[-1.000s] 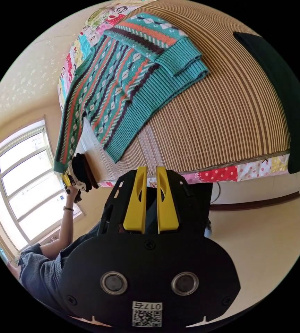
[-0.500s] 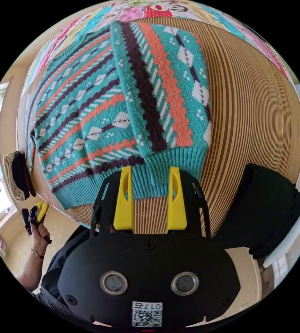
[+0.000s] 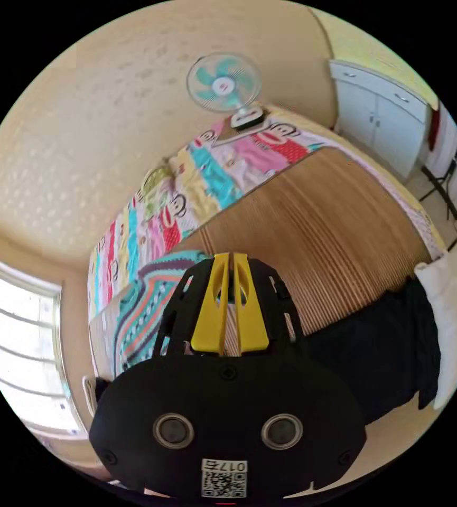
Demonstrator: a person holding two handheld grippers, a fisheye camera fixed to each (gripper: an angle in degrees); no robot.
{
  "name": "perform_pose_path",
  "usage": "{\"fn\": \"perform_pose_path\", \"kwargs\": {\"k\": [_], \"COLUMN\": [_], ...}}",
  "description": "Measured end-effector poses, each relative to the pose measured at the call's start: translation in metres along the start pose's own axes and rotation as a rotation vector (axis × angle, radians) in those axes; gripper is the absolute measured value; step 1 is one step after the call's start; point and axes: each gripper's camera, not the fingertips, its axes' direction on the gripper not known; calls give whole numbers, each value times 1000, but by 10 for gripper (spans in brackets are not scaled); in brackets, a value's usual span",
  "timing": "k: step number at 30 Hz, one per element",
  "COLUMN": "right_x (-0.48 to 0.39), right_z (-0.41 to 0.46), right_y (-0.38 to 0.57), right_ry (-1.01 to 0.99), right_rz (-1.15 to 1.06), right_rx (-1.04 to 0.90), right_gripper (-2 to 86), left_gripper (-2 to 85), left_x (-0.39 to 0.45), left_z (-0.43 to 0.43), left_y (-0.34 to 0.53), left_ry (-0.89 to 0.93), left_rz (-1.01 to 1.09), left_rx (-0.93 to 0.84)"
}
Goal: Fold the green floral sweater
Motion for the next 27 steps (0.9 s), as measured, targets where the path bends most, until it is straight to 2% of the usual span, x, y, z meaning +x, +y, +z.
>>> {"fn": "perform_pose_path", "kwargs": {"k": [1, 3, 5, 8, 11, 14, 18, 22, 27], "right_x": [10, 13, -6, -29, -38, -41, -32, -15, 11], "right_z": [1, 36, 106, 166, 196, 177, 143, 96, 53], "right_y": [1, 13, 67, 152, 220, 249, 273, 335, 417], "right_ry": [6, -66, -103, 43, 136, 209, 166, 178, 138], "right_rz": [6, -67, -250, -429, -542, -625, -566, -551, -381], "right_rx": [-33, -251, -635, -889, -1050, -966, -999, -1096, -1211], "right_gripper": [40, 64, 103, 121, 119, 81, 43, 32, 27], "left_gripper": [99, 105, 109, 109, 89, 53, 42, 41, 41], "left_x": [0, 3, 6, 5, 1, -7, -27, -46, -123], "left_z": [2, 15, 26, 42, 51, 51, 30, -6, -56], "left_y": [-1, -6, -8, -15, -25, -32, -32, -10, 28], "left_ry": [-10, -50, -82, -108, -169, -196, -120, -203, -190], "left_rz": [15, 67, 93, 104, 102, 155, 189, 264, 144], "left_rx": [-14, -79, -118, -178, -277, -349, -399, -436, -446]}}
